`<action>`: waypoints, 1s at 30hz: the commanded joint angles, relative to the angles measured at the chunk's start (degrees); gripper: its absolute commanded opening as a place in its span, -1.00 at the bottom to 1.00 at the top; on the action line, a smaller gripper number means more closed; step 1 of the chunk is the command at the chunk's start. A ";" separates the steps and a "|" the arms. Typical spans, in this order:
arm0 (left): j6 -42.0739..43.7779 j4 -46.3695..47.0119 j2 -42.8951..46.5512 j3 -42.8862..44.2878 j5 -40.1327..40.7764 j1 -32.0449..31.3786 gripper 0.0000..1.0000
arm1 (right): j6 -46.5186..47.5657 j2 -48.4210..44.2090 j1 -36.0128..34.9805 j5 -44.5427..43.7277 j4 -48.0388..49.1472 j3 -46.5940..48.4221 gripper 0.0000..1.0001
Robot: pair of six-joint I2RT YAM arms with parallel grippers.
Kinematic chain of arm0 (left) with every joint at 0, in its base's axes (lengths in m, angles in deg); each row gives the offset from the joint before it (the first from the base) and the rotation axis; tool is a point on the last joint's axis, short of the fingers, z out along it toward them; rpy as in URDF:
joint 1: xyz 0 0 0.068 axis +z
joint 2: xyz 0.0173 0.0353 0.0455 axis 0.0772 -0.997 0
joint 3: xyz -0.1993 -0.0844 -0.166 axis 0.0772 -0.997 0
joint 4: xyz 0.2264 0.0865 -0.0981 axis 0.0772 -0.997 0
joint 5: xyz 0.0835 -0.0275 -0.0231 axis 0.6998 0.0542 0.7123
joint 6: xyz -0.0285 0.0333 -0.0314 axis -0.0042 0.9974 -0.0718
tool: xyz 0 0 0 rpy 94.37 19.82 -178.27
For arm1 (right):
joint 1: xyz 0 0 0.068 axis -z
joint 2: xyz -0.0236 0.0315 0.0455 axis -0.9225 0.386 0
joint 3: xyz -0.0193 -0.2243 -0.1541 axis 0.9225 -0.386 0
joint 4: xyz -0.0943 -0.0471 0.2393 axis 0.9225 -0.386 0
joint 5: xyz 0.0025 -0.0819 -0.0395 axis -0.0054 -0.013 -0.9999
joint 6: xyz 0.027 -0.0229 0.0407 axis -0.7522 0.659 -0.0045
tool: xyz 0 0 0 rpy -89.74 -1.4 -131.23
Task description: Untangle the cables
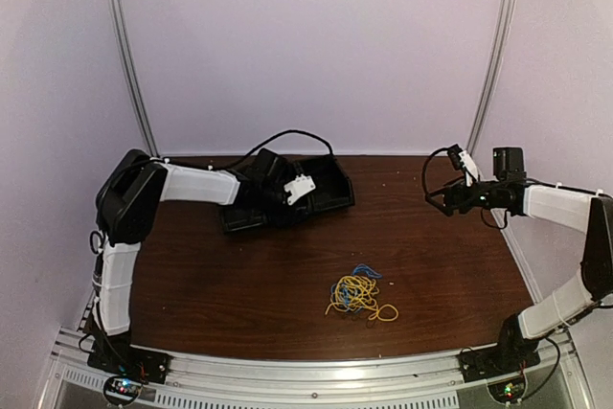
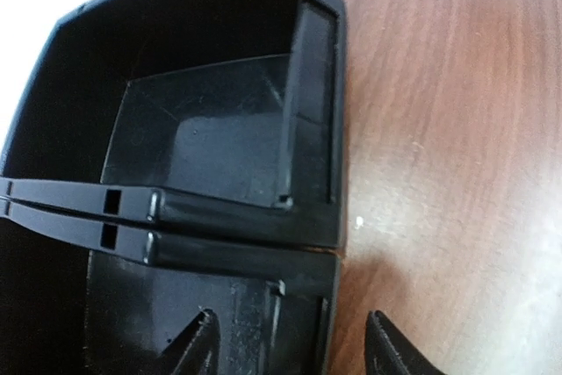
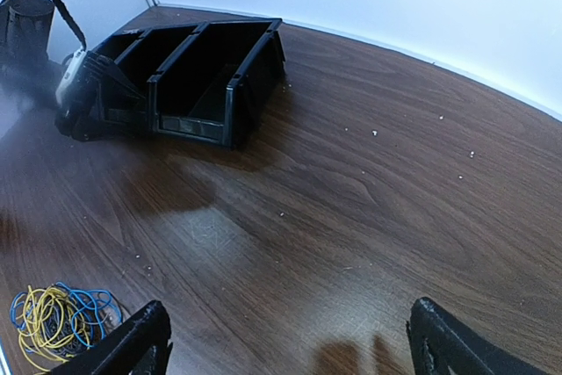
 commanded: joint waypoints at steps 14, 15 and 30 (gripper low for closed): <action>-12.90 0.58 30.34 -17.54 19.06 -17.34 0.22 | 19.57 -13.45 -1.05 1.93 -23.10 8.60 0.84; -16.45 1.91 32.27 -20.55 17.42 -17.50 0.21 | 21.53 -14.74 -3.42 1.48 -25.13 8.08 0.80; -44.23 32.85 47.53 -55.40 3.27 -18.84 0.08 | 32.15 -7.10 -35.20 -9.62 -29.01 -2.54 0.33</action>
